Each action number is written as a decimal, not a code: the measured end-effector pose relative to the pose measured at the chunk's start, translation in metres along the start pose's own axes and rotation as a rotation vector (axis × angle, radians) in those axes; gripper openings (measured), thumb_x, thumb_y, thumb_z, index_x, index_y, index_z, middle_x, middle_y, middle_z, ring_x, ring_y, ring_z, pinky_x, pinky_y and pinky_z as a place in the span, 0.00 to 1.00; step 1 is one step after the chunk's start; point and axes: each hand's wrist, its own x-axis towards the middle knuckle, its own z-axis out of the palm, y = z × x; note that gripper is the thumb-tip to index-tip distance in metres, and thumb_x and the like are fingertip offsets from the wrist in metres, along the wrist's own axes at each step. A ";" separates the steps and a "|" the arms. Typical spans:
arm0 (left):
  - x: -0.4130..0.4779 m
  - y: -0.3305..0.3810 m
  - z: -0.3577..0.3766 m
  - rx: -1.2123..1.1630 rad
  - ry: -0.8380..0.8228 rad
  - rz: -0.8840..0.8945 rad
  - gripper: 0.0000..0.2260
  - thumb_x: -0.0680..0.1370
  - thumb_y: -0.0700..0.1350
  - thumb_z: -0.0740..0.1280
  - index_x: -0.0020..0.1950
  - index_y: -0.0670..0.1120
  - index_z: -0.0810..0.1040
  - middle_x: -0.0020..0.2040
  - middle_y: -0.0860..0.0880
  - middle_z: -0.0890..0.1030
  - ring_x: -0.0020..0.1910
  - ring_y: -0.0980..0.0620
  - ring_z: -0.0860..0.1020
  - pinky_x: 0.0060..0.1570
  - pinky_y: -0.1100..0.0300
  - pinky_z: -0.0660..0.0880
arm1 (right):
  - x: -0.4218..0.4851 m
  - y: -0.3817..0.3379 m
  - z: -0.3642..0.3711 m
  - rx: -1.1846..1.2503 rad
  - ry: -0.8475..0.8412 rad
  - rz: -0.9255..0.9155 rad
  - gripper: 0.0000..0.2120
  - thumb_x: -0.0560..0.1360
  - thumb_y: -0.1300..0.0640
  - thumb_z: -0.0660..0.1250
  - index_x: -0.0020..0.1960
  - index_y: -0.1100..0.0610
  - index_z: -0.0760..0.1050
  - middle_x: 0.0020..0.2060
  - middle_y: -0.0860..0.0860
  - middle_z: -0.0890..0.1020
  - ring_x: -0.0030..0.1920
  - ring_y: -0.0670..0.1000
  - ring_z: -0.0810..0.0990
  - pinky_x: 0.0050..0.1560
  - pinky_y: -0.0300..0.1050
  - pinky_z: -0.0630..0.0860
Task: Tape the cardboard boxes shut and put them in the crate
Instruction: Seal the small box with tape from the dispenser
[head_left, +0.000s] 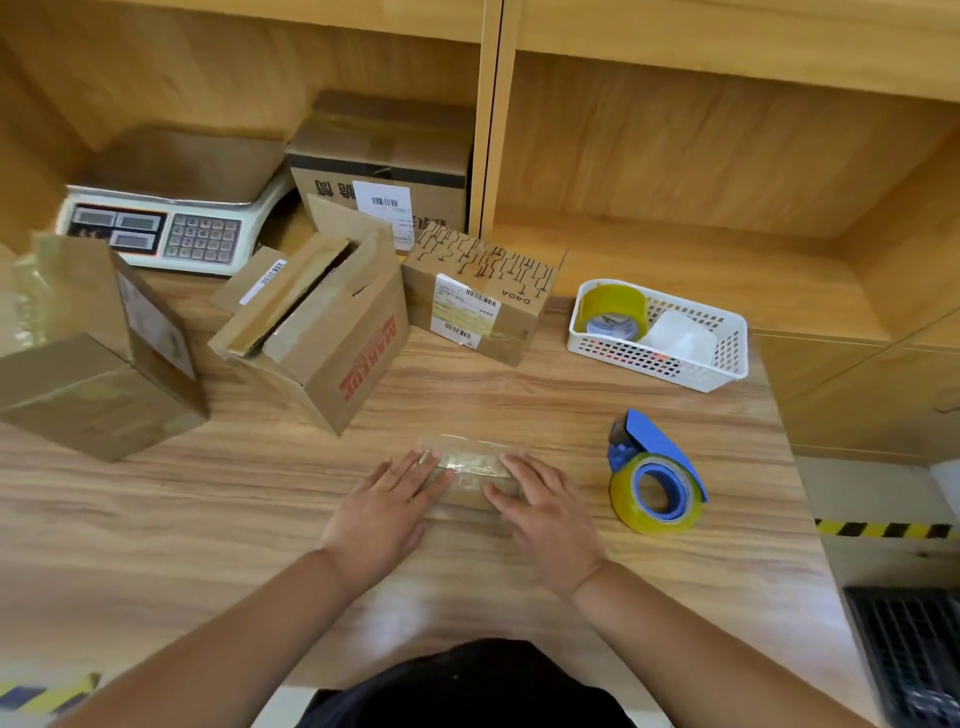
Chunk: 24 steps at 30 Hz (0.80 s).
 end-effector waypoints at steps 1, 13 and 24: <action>0.000 0.001 0.000 0.004 -0.007 -0.002 0.43 0.57 0.50 0.81 0.68 0.48 0.66 0.65 0.46 0.76 0.64 0.46 0.75 0.55 0.50 0.76 | 0.000 0.001 -0.003 0.009 0.007 -0.009 0.19 0.68 0.59 0.72 0.58 0.52 0.80 0.62 0.57 0.77 0.63 0.55 0.70 0.62 0.50 0.71; -0.002 0.007 0.005 0.006 -0.035 -0.078 0.46 0.55 0.43 0.79 0.70 0.47 0.64 0.68 0.46 0.74 0.75 0.50 0.55 0.65 0.52 0.59 | -0.035 0.107 -0.052 -0.077 -0.229 0.771 0.32 0.75 0.64 0.63 0.75 0.65 0.54 0.74 0.60 0.60 0.72 0.60 0.62 0.71 0.48 0.58; -0.005 0.010 0.000 -0.043 -0.060 -0.103 0.46 0.54 0.44 0.79 0.70 0.49 0.65 0.69 0.49 0.73 0.68 0.50 0.70 0.59 0.53 0.71 | -0.031 0.109 -0.050 0.076 -0.368 1.187 0.18 0.71 0.57 0.71 0.57 0.62 0.71 0.55 0.58 0.75 0.57 0.59 0.74 0.47 0.45 0.69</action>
